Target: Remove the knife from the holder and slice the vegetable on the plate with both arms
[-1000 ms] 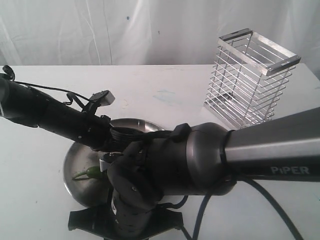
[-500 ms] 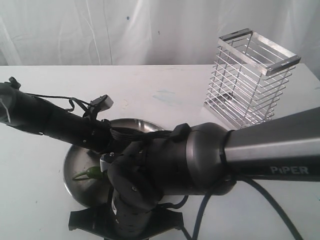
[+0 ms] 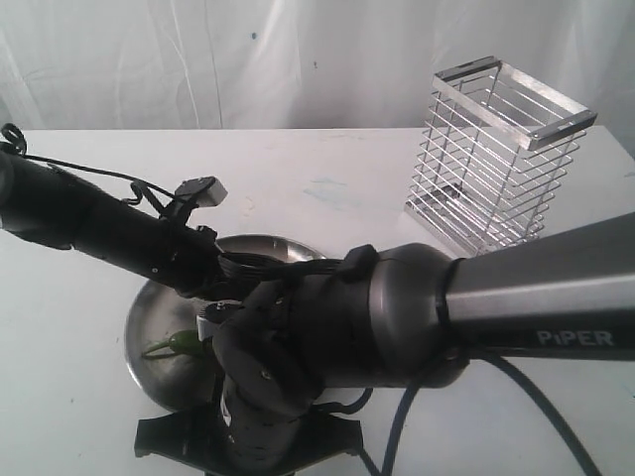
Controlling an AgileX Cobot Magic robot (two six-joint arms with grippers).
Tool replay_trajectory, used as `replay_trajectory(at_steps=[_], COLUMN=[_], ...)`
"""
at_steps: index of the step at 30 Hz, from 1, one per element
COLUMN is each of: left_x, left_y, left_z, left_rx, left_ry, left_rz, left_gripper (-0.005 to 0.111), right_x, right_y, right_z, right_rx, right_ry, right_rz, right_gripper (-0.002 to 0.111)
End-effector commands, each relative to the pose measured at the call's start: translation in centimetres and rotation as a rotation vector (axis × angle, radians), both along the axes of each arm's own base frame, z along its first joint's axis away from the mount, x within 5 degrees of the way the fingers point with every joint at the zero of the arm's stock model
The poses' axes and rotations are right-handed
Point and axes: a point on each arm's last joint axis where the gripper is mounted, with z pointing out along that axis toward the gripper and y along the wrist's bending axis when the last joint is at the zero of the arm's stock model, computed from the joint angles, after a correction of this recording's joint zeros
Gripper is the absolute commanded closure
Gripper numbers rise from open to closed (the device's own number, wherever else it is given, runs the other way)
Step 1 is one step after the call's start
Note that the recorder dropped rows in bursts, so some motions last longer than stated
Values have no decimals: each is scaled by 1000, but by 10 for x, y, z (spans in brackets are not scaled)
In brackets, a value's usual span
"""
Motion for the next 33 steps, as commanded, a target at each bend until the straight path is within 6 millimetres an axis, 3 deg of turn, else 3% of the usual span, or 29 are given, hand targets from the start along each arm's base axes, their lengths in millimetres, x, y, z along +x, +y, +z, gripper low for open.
replay_trajectory(at_steps=[1, 8, 18, 27, 33], left_x=[-13, -22, -34, -33, -24], left_y=[4, 8, 1, -2, -9], left_z=[-13, -30, -70, -66, -35], left_rx=[33, 122, 193, 137, 49], left_ry=[47, 61, 138, 157, 86], left_rz=[35, 109, 114, 138, 105], left_gripper=[107, 107, 107, 107, 107], right_x=[2, 2, -6, -15, -16], right_y=[-1, -1, 0, -2, -1], right_z=[1, 1, 0, -1, -1], right_rx=[4, 4, 21, -33, -34], right_ry=[-4, -4, 93, 149, 143], right_rz=[-2, -2, -70, -64, -55], right_gripper=[108, 108, 108, 108, 108])
